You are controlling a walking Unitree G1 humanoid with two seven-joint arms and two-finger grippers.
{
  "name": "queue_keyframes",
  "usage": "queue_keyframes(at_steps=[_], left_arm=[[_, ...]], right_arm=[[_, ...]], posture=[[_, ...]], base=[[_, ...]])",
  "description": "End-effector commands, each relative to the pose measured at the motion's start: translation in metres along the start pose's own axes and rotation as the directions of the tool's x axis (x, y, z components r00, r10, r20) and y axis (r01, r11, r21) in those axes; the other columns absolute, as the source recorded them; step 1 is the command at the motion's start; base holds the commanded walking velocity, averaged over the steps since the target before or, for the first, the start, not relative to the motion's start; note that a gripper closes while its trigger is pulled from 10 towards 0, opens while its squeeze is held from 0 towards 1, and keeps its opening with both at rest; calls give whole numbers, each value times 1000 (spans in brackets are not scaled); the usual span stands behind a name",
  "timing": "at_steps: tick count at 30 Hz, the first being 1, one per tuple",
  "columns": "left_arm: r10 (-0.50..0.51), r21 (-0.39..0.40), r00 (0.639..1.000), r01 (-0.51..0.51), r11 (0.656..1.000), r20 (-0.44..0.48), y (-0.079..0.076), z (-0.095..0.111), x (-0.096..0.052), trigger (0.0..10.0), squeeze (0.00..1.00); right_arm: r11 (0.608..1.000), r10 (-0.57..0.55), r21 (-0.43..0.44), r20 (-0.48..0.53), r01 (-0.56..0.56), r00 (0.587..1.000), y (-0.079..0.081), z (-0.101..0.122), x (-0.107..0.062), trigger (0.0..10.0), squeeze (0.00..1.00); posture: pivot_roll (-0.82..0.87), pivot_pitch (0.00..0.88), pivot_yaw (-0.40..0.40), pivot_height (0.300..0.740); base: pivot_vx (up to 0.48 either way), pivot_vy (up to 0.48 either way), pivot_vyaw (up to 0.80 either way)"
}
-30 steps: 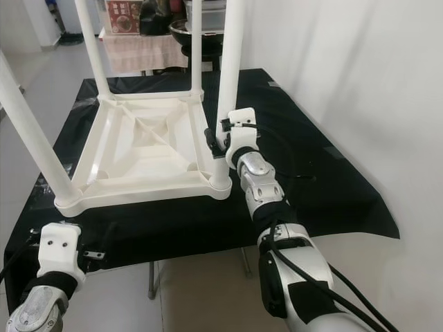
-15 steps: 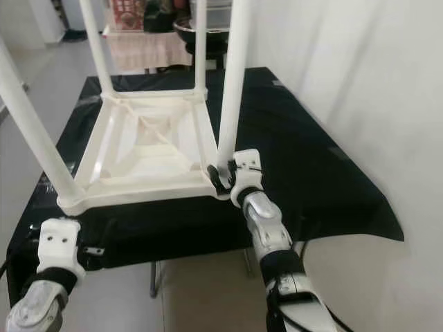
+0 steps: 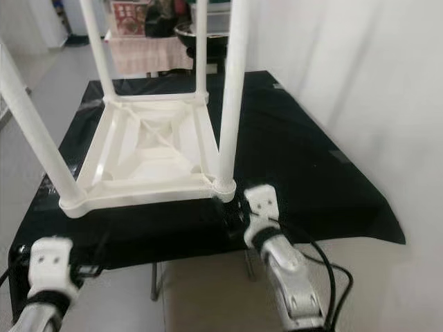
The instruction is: Building children table
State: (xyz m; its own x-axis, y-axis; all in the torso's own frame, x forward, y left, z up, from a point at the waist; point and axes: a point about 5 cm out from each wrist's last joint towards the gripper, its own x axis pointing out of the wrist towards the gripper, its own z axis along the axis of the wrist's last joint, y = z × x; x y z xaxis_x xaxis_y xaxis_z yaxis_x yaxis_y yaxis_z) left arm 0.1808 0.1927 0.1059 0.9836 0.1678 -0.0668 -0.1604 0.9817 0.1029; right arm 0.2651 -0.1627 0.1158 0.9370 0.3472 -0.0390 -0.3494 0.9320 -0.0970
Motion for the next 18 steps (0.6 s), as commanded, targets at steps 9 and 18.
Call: queue_keyframes(at_steps=[9, 18], left_arm=[[-21, -34, 1000, 21, 999, 7, -5, -3, 1, 10000, 0], [-39, -47, 999, 40, 998, 4, -8, -5, 2, 10000, 0]], right_arm=[[997, -26, 71, -34, 29, 999, -1, -3, -11, 10000, 0], [992, -2, 126, -58, 10, 998, 1, -3, -15, 10000, 0]], posture=[[-27, 0, -16, 740], [-34, 0, -18, 740]], base=[[0, 0, 131], [338, 0, 332]])
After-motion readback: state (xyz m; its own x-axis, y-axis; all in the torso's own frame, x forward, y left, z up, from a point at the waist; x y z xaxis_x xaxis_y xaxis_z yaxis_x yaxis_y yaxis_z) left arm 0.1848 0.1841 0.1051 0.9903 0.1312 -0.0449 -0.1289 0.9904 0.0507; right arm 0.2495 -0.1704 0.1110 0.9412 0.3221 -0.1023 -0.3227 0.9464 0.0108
